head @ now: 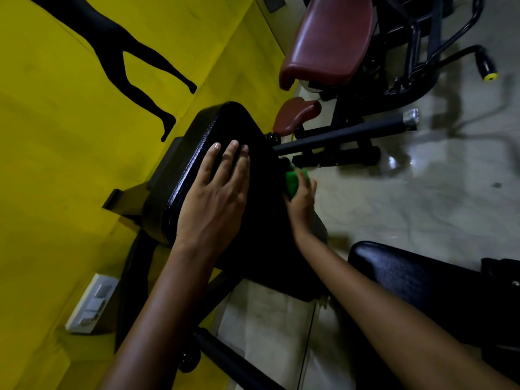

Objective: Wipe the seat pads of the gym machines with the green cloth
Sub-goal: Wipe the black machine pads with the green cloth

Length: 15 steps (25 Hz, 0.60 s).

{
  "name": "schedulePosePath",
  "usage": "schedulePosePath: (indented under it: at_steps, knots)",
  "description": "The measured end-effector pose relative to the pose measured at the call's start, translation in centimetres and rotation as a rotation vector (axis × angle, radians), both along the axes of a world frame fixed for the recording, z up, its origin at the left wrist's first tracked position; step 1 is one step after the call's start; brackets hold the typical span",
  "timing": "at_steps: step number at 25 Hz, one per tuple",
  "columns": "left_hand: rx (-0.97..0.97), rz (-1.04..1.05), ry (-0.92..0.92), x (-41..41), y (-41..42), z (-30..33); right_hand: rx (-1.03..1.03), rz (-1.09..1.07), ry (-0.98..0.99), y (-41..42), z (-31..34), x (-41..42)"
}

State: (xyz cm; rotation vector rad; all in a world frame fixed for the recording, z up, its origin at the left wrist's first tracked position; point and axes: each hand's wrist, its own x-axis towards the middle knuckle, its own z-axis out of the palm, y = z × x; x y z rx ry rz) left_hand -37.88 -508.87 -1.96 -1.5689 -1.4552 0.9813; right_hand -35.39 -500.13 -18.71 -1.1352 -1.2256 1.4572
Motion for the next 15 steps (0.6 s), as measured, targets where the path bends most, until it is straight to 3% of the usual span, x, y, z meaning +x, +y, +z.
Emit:
schedulePosePath:
  at_steps: [2, 3, 8, 12, 15]
  knots:
    - [-0.012, 0.011, 0.003, 0.0, -0.2, 0.0, -0.353, 0.089, -0.031, 1.0, -2.2, 1.0]
    - [-0.014, 0.004, 0.009, -0.1, -0.1, -0.1, -0.378, 0.116, -0.047, 0.9, -2.2, 1.2]
    - [-0.022, -0.003, 0.026, -0.4, 0.3, -0.5, 0.065, -0.030, -0.040, -0.8, 1.2, -0.2]
    - [-0.009, -0.013, 0.037, -0.1, 0.1, -0.4, -0.290, 0.070, -0.103, -0.5, -1.2, 0.6]
    - [-0.004, -0.038, 0.052, -0.5, 0.3, -0.5, -0.143, -0.006, -0.030, -1.8, 1.9, 0.2]
